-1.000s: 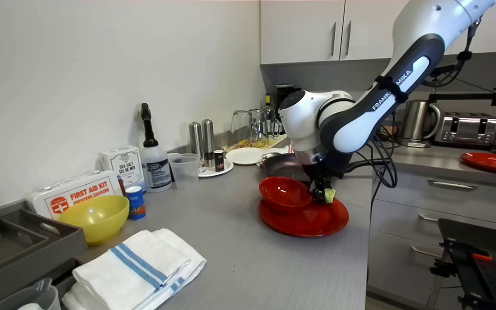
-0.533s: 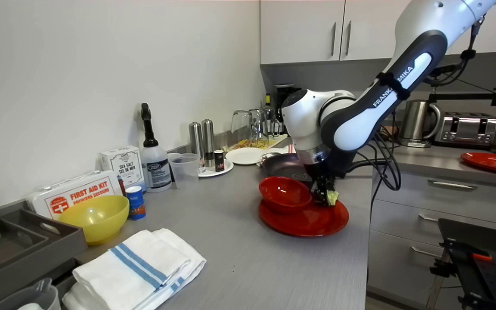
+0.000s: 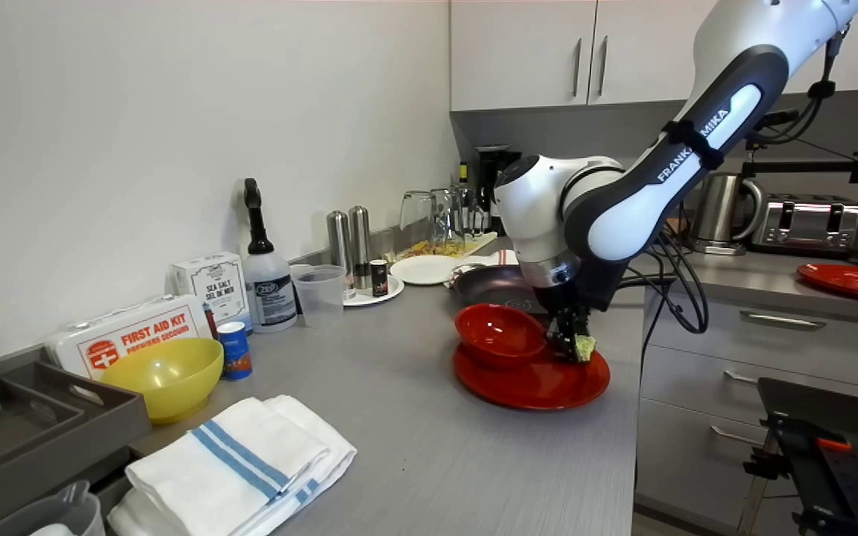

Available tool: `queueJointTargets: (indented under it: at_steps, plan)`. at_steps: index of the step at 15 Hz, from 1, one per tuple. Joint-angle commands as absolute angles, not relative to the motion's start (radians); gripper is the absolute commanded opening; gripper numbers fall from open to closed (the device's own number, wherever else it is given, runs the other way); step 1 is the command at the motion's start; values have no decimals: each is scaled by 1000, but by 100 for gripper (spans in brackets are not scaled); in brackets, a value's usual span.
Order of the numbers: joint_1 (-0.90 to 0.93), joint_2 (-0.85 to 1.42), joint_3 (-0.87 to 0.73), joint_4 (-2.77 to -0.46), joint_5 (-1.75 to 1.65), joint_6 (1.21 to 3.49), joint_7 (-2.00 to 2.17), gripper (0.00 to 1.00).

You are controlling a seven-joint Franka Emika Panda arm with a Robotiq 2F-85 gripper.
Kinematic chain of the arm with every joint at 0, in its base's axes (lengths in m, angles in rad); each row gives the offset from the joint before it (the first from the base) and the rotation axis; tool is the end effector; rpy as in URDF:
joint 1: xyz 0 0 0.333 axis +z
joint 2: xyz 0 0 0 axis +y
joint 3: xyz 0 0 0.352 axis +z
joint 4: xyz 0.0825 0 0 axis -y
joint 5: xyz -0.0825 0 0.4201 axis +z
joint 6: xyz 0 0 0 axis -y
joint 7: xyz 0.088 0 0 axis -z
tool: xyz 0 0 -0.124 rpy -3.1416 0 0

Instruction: Clean the plate and the bowl with the sponge

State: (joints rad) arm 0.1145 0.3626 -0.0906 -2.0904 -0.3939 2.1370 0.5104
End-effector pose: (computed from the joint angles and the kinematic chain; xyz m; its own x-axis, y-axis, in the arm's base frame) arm 0.5818 -0.0084 0.2200 0.9545 -0.2486 -0.1647 -0.1641 -0.8990 0.4060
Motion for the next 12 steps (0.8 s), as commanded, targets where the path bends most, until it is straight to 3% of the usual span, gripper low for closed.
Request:
queueJointTargets:
  at_steps: [1,12]
  plan:
    - [109,325,-77,-2141,-360,2146,492,25]
    - [118,297,-48,-2175,-363,2150,493,25]
